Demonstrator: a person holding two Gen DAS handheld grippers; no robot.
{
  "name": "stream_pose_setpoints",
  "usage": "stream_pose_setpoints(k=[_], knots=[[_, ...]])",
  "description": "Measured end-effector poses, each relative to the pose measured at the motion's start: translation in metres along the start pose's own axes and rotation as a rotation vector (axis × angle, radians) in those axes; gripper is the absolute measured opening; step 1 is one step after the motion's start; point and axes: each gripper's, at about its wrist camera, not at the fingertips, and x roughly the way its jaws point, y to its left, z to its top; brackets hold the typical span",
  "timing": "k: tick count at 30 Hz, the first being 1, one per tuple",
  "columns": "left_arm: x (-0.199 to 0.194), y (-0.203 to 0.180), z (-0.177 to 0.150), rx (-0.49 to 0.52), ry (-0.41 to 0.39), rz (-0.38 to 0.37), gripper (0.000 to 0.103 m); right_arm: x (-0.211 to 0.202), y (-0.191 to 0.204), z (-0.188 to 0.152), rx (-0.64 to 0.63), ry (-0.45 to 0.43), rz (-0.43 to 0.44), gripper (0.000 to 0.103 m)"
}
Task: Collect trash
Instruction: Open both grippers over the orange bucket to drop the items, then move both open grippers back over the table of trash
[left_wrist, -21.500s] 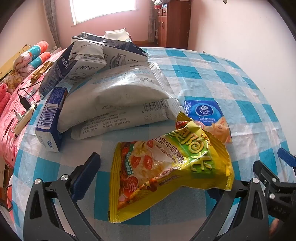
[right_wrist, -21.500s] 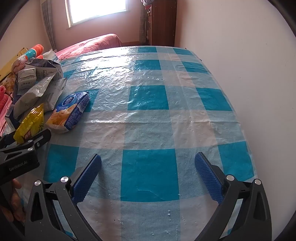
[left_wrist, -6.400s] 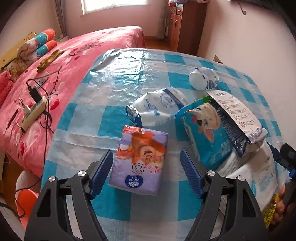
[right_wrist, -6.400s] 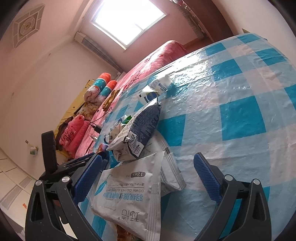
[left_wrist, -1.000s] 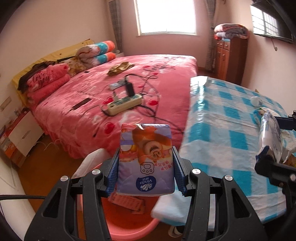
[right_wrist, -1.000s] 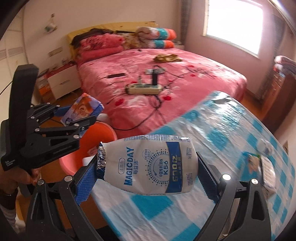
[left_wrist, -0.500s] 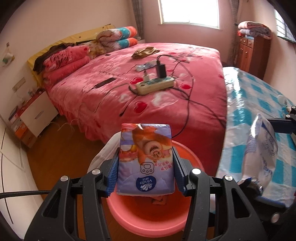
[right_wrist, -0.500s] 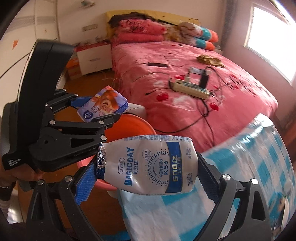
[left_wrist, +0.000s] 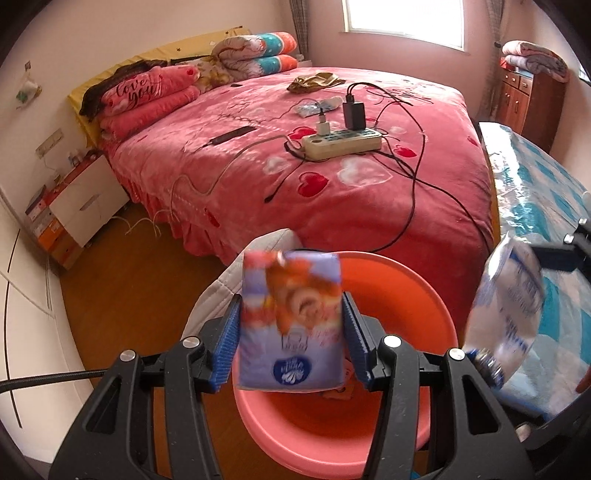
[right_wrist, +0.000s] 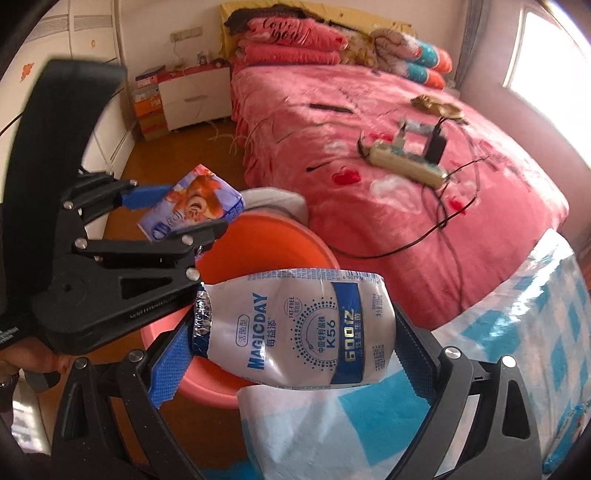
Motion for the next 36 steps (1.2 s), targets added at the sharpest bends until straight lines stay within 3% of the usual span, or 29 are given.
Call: stream_pose_setpoints(k=[6, 11, 20, 36], knots=[[0.003, 0.004, 0.0, -0.011, -0.001, 0.031, 0.073, 0.008, 0.002, -0.007, -0.002, 0.007, 0.013, 0.096], [0.001, 0.005, -0.001, -0.011, -0.007, 0.042, 0.08, -0.001, 0.001, -0.009, -0.002, -0.026, 0.003, 0.096], [-0.013, -0.008, 0.003, 0.015, -0.036, 0.042, 0.087, -0.029, -0.016, -0.024, 0.074, -0.07, -0.018, 0.096], [-0.065, -0.077, 0.018, 0.146, -0.152, -0.031, 0.09, -0.115, -0.079, -0.087, 0.33, -0.169, -0.117, 0.096]])
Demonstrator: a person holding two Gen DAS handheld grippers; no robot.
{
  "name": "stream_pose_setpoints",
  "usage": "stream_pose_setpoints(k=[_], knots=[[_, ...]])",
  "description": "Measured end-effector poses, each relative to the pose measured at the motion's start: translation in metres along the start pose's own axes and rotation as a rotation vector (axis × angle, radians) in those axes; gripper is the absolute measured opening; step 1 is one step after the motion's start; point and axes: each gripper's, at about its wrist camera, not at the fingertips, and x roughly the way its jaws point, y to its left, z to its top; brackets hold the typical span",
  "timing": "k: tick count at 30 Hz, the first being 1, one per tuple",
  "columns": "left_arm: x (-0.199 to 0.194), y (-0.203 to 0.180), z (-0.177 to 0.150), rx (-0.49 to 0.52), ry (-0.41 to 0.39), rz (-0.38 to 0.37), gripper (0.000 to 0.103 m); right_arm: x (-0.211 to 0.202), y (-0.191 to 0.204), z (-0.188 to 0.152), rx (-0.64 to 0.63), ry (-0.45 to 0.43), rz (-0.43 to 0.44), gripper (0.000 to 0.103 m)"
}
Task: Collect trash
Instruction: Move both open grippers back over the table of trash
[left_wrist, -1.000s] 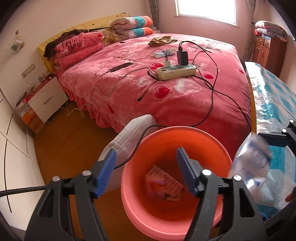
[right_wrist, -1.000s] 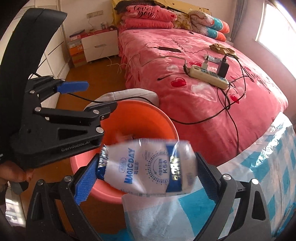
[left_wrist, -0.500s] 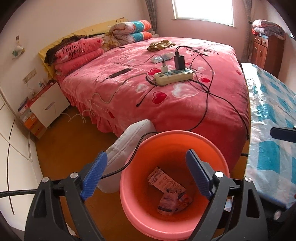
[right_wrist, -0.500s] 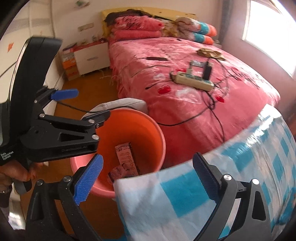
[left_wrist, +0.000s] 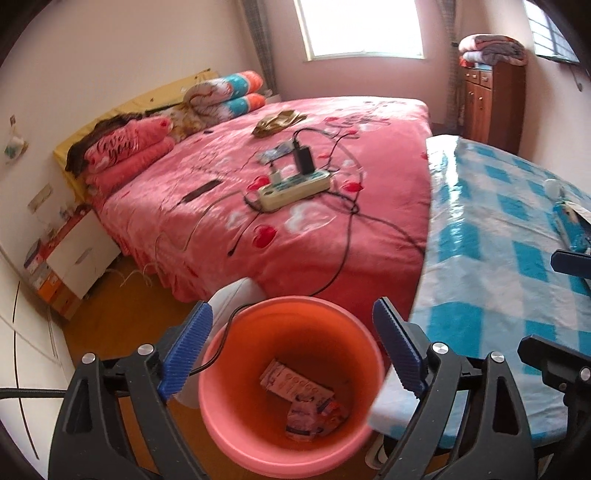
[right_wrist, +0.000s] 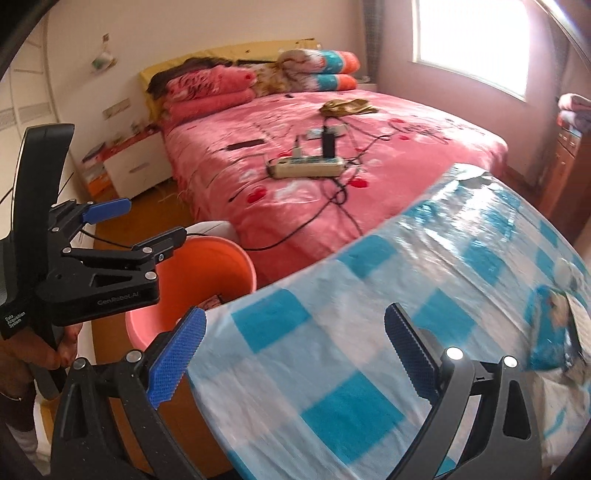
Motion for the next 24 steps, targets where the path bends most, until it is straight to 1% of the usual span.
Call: stream_pose_setpoints(k=[6, 14, 24], knots=[[-0.017, -0.024, 0.008, 0.05, -0.037, -0.007, 0.094, -0.025, -0.018, -0.012, 0.046, -0.033, -0.022, 0.096], [-0.036, -0.047, 0.013, 0.089, -0.067, -0.016, 0.094, -0.051, -0.036, -0.029, 0.091, -0.069, -0.051, 0.096], [-0.054, -0.079, 0.018, 0.147, -0.094, -0.053, 0.095, -0.076, -0.057, -0.049, 0.153, -0.098, -0.087, 0.096]])
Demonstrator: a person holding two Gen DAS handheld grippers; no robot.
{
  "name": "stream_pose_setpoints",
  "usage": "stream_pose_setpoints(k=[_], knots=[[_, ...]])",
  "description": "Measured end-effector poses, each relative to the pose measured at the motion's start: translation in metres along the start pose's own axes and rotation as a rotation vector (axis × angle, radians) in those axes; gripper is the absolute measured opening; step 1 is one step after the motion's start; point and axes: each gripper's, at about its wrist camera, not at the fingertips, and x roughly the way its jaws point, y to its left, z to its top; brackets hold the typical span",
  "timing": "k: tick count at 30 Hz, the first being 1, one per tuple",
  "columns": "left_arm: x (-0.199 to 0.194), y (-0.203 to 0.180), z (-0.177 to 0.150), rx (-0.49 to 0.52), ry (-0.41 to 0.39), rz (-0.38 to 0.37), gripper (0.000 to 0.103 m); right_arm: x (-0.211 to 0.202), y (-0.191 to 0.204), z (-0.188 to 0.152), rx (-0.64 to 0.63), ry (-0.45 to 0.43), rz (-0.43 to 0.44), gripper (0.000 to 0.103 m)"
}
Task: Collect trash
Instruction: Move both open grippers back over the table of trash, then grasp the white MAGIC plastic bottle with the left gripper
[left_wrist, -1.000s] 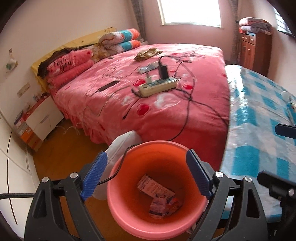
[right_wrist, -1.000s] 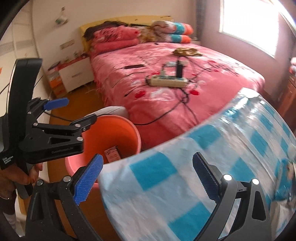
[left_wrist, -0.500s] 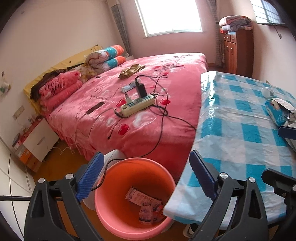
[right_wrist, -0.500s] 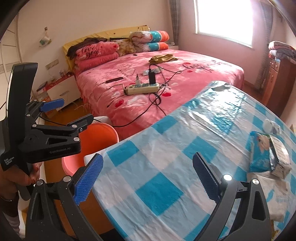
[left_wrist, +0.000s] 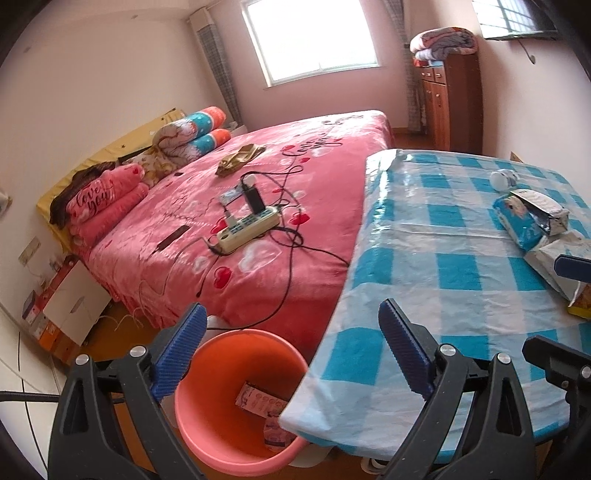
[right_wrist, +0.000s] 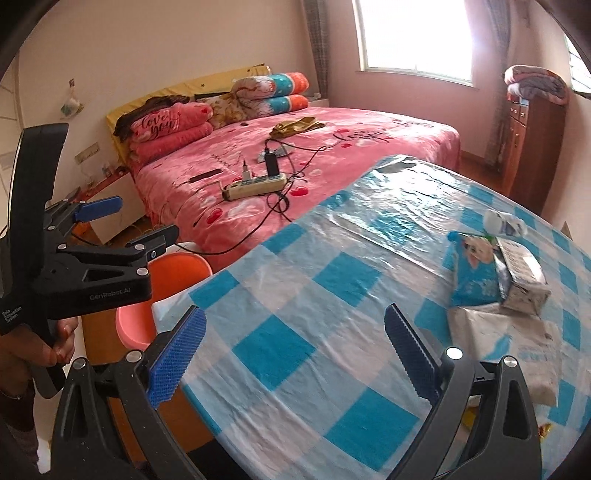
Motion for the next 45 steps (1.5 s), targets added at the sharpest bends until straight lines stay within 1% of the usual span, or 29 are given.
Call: stream_pose_setpoints(k=[8, 11, 22, 33, 40, 45], knots=[[-0.009, -0.026, 0.006, 0.045, -0.01, -0.027, 0.095, -0.02, -0.028, -0.012, 0.07, -0.031, -0.04, 0.096], [-0.012, -0.037, 0.007, 0.063, -0.011, -0.033, 0.095, -0.026, -0.04, -0.016, 0.107, -0.037, -0.035, 0.096], [-0.012, -0.074, 0.015, 0.126, 0.015, -0.045, 0.095, -0.036, -0.07, -0.036, 0.191, -0.056, -0.058, 0.096], [-0.007, -0.115, 0.019, 0.209, 0.036, -0.056, 0.095, -0.04, -0.109, -0.054, 0.302, -0.072, -0.05, 0.096], [-0.005, -0.131, 0.021, 0.244, 0.053, -0.055, 0.095, -0.045, -0.122, -0.061, 0.319, -0.1, -0.038, 0.096], [-0.008, -0.14, 0.025, 0.252, 0.055, -0.079, 0.095, -0.054, -0.133, -0.066, 0.338, -0.131, -0.012, 0.096]])
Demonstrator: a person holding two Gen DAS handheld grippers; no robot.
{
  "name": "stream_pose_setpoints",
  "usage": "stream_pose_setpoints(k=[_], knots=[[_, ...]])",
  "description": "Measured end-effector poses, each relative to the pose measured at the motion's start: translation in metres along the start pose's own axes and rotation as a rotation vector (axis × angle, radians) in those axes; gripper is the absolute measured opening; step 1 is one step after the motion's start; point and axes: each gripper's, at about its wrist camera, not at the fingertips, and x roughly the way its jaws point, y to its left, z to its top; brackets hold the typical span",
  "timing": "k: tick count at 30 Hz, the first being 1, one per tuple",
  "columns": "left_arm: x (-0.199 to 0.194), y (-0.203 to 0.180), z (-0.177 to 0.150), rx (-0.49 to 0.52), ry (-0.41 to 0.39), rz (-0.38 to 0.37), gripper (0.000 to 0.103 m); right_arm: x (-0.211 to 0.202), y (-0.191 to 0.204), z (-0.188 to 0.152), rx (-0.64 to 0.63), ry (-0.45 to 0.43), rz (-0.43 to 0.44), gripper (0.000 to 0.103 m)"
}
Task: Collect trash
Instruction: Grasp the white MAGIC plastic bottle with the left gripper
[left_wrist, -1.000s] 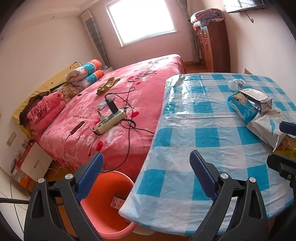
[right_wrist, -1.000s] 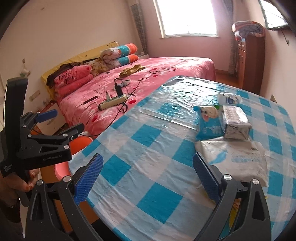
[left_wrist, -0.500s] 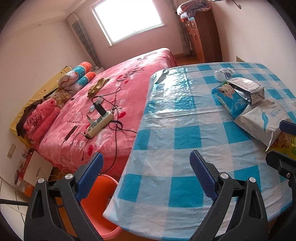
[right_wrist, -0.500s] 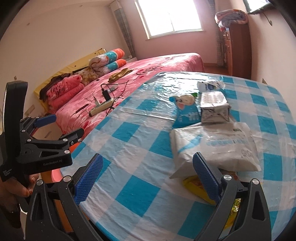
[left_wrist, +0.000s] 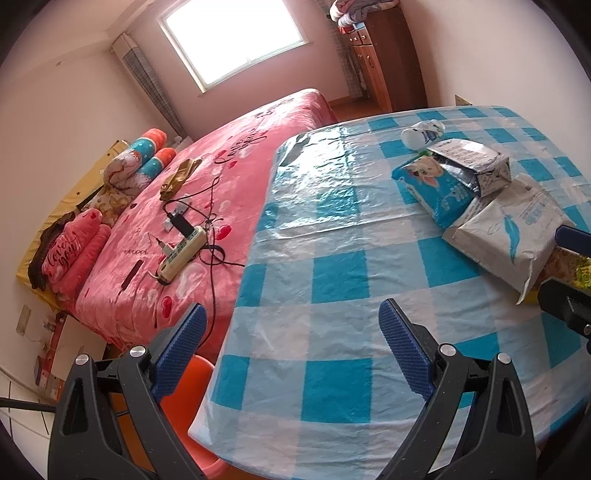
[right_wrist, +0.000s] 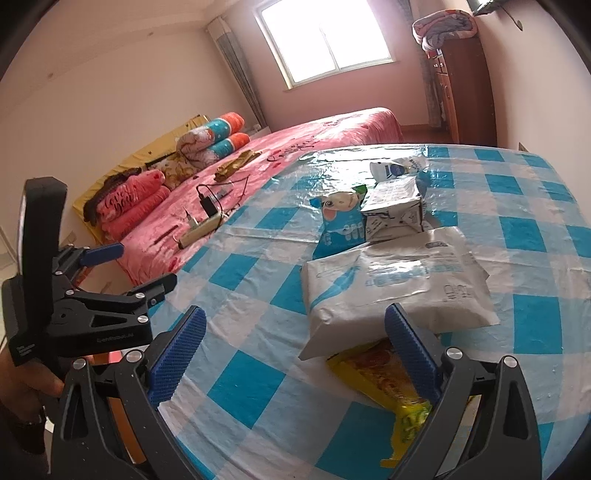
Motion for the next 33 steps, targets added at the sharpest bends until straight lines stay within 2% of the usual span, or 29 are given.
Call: stream_pose_setpoints(k=[7, 12, 16, 22, 26, 33], knots=[[-0.007, -0.011, 0.029, -0.02, -0.039, -0.09, 0.095, -0.018, -0.03, 0.001, 0.042, -0.059, -0.031, 0.096], [-0.002, -0.024, 0.068, -0.048, -0.057, -0.237, 0.095, -0.023, -0.063, -0.001, 0.114, -0.069, -0.047, 0.096], [0.016, -0.046, 0.107, -0.048, -0.046, -0.33, 0.095, -0.029, -0.082, -0.002, 0.148, -0.082, -0.059, 0.096], [0.057, -0.087, 0.167, 0.015, -0.027, -0.465, 0.095, -0.031, -0.101, -0.003, 0.194, -0.076, -0.043, 0.096], [0.093, -0.117, 0.197, 0.104, 0.012, -0.512, 0.095, -0.032, -0.108, -0.004, 0.218, -0.07, -0.021, 0.096], [0.151, -0.151, 0.225, 0.177, 0.104, -0.522, 0.095, -0.025, -0.121, -0.003, 0.274, -0.04, 0.031, 0.096]])
